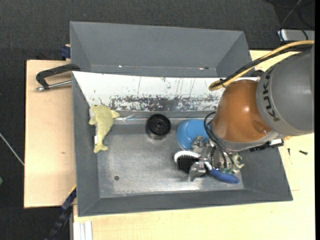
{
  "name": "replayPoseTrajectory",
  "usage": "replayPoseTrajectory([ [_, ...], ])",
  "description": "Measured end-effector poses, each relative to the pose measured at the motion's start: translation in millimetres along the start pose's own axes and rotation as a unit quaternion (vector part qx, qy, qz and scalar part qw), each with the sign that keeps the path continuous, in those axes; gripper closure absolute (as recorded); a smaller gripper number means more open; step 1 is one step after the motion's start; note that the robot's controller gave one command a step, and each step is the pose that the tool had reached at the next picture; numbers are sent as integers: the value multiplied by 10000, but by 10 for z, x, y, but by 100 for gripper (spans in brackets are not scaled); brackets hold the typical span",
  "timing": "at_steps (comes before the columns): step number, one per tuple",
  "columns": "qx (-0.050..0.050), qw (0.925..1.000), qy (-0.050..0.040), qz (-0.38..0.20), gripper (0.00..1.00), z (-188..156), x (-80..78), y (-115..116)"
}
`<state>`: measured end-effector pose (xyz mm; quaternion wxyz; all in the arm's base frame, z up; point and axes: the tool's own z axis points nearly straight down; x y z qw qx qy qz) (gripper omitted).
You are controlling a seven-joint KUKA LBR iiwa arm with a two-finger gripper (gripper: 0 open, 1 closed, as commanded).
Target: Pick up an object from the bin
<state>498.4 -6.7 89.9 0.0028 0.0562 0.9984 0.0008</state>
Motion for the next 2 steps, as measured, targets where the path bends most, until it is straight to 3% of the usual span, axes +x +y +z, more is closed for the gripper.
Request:
replayPoseTrajectory([
  [2,-1,10000,-12,-10,100,-630,-29,24],
])
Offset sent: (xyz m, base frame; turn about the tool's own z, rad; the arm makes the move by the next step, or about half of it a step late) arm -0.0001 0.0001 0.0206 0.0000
